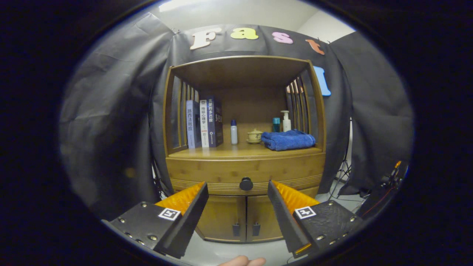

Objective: Pull open the drawer, take out the items inside it, and place them on the countertop above the cabinet.

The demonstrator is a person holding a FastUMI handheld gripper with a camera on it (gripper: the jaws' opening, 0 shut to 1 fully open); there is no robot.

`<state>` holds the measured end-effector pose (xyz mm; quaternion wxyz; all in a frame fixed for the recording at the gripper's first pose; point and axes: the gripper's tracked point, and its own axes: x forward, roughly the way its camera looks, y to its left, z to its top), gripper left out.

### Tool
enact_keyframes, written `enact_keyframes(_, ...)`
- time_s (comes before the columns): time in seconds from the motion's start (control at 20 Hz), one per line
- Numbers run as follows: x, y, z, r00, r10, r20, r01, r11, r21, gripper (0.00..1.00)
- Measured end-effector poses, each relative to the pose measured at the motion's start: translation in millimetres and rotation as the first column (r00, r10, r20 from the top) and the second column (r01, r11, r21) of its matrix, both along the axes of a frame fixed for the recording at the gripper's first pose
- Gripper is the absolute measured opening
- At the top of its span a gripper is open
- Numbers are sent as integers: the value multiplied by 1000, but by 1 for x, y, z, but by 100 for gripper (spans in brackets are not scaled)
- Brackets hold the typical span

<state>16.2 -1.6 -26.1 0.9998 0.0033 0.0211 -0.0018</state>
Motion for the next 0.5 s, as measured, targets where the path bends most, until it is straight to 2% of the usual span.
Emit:
enact_keyframes(0.2,23,-4,-16,1000,-13,-18,12,1000,-9,97)
enact_keyframes(0.4,67,-11,-35,999,-37,-37,35,997,-69,97)
enact_keyframes(0.5,89,-18,-45,997,-59,-44,56,997,-62,97)
